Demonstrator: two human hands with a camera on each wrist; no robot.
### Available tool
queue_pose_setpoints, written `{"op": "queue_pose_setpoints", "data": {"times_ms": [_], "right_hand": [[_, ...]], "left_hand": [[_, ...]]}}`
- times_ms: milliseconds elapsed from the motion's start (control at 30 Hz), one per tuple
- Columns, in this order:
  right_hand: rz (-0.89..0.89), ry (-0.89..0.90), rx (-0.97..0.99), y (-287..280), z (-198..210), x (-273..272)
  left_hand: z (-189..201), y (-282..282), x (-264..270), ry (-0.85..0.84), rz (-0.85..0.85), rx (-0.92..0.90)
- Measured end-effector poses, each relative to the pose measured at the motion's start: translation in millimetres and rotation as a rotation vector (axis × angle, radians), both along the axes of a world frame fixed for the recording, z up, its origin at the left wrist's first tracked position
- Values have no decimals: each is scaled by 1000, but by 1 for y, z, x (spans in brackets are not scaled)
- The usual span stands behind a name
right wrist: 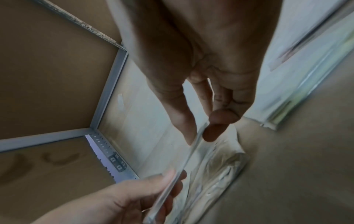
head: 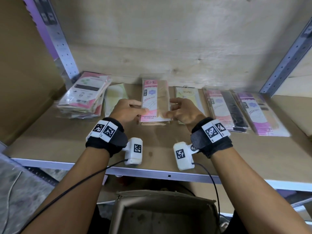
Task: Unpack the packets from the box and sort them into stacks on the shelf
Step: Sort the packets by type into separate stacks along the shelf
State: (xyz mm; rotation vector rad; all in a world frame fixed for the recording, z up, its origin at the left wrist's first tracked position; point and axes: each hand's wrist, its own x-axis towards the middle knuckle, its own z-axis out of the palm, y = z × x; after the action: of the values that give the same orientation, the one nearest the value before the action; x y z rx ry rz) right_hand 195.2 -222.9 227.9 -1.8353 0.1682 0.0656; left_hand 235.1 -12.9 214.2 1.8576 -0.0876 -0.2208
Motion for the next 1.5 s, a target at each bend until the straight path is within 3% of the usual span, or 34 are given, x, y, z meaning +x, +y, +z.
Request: {"op": "queue_pose_setpoints", "data": {"times_ms": [467, 1133, 1333, 1500], "right_hand": [[-41, 60, -169, 0, -8, 9], [-54, 33, -225, -3, -8, 7], [-130, -115, -302, 8, 13, -3], [3, -220, -266, 51, 39, 9]], "left_hand": [[-11, 2, 19, 31, 0, 34], [-6, 2, 17, 45, -48, 43], [5, 23, 22, -67, 108, 137], [22, 58, 18, -174, 291, 52]]}}
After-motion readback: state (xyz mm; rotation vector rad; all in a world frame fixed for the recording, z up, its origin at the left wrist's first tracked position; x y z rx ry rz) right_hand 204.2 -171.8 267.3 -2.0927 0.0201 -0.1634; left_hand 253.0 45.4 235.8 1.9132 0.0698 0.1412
